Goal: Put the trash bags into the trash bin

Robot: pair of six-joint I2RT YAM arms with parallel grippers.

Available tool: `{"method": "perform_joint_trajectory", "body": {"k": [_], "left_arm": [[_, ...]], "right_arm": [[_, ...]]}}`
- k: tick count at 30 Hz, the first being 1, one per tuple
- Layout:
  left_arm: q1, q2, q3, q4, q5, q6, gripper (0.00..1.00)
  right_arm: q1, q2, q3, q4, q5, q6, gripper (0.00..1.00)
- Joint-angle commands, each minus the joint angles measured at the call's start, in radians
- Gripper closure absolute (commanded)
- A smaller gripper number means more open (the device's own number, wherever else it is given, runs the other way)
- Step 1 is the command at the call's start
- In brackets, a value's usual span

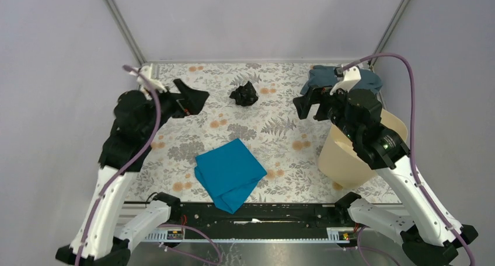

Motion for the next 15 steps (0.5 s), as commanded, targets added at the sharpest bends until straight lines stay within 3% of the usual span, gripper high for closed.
{"method": "perform_joint_trajectory", "body": {"k": [1,8,15], "left_arm": [[0.005,0.100,-0.026,0.152,0.154,-0.064,0.01],[0.003,0.306,-0.046,0.293,0.205,-0.123,0.01],[0.015,0.457,-0.138,0.486,0.198,-0.254,0.01]], "right_arm": [[0.007,0.053,0.075,0.021,0.004,-0.006,0.00],[0.007,0.149,0.097,0.113,-0.015,-0.007,0.00],[0.005,0.260,0.052,0.323,0.125,-0.071,0.00]]}}
